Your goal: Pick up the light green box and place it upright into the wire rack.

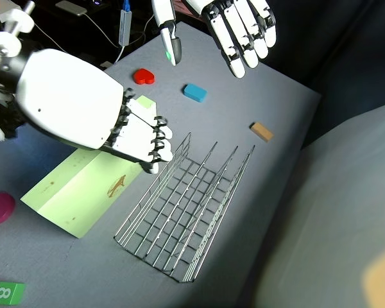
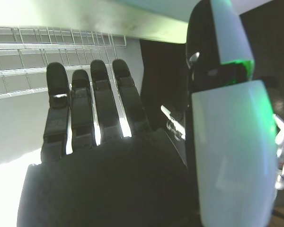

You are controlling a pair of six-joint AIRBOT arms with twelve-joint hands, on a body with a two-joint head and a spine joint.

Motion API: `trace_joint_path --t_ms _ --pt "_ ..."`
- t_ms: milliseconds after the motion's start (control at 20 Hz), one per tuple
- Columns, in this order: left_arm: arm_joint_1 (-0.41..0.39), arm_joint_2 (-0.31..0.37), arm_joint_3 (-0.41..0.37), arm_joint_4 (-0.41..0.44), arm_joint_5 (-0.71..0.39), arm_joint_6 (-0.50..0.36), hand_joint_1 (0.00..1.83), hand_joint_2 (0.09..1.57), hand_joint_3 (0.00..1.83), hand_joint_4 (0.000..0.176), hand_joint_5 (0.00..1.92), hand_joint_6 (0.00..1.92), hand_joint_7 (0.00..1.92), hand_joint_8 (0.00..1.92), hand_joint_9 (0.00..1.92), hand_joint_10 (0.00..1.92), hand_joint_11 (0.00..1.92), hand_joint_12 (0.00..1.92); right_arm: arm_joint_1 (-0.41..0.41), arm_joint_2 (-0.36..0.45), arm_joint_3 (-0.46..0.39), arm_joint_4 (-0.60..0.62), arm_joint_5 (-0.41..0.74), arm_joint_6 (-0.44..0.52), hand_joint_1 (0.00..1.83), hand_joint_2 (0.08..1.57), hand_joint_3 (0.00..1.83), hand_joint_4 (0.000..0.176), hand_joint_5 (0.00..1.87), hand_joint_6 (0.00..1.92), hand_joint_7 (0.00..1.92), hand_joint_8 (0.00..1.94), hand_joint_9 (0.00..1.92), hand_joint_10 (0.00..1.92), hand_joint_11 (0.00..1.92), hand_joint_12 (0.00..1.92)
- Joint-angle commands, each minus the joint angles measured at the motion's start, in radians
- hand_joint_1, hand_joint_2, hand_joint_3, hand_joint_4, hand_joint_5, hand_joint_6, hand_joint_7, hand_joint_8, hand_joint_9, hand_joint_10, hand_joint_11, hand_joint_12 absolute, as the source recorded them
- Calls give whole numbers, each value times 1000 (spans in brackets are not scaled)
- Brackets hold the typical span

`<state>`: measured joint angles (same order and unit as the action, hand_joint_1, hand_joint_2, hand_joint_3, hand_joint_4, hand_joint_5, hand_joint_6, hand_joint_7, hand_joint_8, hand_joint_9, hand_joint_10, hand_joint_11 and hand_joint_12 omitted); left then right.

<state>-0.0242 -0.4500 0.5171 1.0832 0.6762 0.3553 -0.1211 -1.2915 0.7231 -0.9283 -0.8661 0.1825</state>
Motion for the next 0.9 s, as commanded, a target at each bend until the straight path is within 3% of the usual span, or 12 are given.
trace_joint_path --t_ms 0,300,600,700,850 --pt "-13 4 8 71 -38 8 134 1143 0 15 355 1 324 1 285 4 0 708 7 -2 2 -67 38 4 674 1014 0 0 149 0 156 1 81 1 0 725" --pt "3 3 23 77 -43 2 136 1142 0 16 350 0 319 0 285 2 0 707 -18 -6 3 -67 39 1 698 1026 3 0 163 4 173 4 97 5 0 734" --pt "56 2 27 175 -53 -139 98 1156 5 16 350 0 304 0 291 3 0 712 -19 -6 8 -67 41 -1 787 1077 15 0 199 11 226 11 131 11 0 786" --pt "58 1 28 178 -56 -139 93 1158 5 16 347 0 308 1 297 5 0 713 -20 -5 8 -67 42 -4 916 1098 5 0 350 19 432 16 301 26 0 1058" --pt "59 1 30 178 -57 -139 91 1162 4 16 352 2 327 8 309 8 0 738 -21 -3 8 -67 42 -8 1026 1124 1 0 682 34 798 26 677 85 297 1263"
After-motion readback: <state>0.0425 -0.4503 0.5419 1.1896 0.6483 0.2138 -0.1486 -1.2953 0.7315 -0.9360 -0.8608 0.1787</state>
